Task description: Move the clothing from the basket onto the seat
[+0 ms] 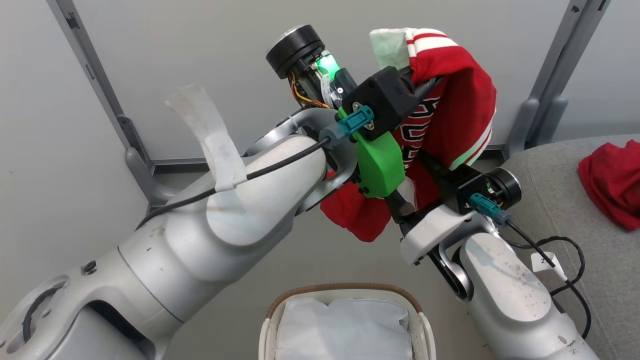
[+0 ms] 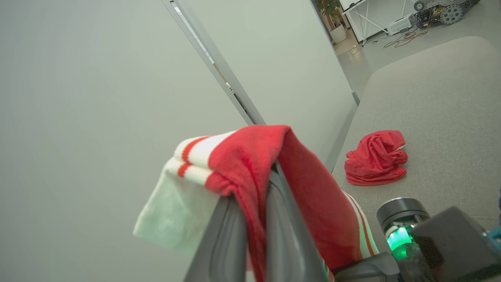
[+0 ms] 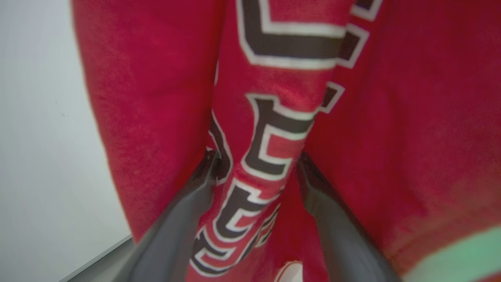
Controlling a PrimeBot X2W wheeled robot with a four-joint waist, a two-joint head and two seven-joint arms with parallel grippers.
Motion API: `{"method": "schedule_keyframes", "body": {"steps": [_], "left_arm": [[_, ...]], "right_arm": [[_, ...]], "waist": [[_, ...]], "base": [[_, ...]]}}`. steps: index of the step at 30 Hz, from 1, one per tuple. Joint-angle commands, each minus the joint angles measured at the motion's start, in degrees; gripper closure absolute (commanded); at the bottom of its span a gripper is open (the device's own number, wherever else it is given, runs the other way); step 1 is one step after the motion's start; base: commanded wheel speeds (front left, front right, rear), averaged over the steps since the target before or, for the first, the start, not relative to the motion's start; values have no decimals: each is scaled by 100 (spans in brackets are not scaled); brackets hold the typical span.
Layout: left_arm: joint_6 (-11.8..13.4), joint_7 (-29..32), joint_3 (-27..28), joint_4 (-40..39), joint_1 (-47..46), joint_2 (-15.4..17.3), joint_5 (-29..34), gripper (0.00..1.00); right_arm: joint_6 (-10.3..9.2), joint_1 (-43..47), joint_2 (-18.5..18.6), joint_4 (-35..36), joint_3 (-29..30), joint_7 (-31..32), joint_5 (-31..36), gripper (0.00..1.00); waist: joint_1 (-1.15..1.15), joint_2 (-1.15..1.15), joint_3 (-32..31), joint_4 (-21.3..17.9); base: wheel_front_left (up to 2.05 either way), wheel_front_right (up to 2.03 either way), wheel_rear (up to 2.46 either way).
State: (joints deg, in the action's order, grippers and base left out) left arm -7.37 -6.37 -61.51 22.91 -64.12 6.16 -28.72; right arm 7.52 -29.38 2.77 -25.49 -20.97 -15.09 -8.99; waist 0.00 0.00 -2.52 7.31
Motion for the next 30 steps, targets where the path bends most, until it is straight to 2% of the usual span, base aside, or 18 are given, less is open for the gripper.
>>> {"method": "schedule_keyframes", "body": {"steps": [1,2,4,5,18,19,21,22,23,24,25,26,30], "left_arm": [[27,-2,30,-17,-85,19,-74,100],[34,-1,36,-26,-79,31,-76,100],[60,-4,53,-38,-49,62,-111,100],[79,-3,62,-38,-22,80,-135,100],[237,-229,283,443,450,449,-437,100],[258,-316,342,492,519,472,-499,96],[278,-425,380,620,693,506,-574,81],[286,-470,398,668,771,511,-605,70],[292,-524,418,732,873,503,-657,55],[302,-567,439,790,954,488,-702,23],[317,-626,474,848,1047,465,-753,6],[336,-674,499,896,1137,444,-800,0],[352,-819,566,1104,1555,327,-892,0]], "right_arm": [[-6,-102,21,-56,29,-11,45,37],[-6,-135,20,-77,34,-11,55,67],[-6,-196,21,-103,41,-11,93,97],[-6,-207,21,-112,45,-11,109,100],[-6,-82,21,40,175,-11,72,100],[-6,-78,21,50,208,-11,63,100],[-6,-83,22,65,289,-11,74,100],[-6,-91,22,71,328,-11,101,100],[-6,-106,21,79,389,-11,137,100],[-6,-121,20,88,448,-11,168,100],[-7,-141,23,99,538,-11,203,100],[-6,-154,24,102,610,-11,236,100],[-6,-192,22,105,895,-11,333,100]], "waist": [[0,0,4,6],[0,0,7,8],[0,0,16,8],[0,0,21,6],[0,0,134,-112],[0,0,145,-123],[0,0,162,-139],[0,0,171,-143],[0,0,184,-145],[0,0,196,-146],[0,0,211,-143],[0,0,221,-140],[0,0,259,-139]], "base": [[0,0,0],[0,0,0],[0,0,0],[0,0,0],[0,0,0],[0,0,0],[0,0,0],[0,0,0],[0,0,0],[0,0,0],[0,0,0],[0,0,0],[0,0,0]]}}
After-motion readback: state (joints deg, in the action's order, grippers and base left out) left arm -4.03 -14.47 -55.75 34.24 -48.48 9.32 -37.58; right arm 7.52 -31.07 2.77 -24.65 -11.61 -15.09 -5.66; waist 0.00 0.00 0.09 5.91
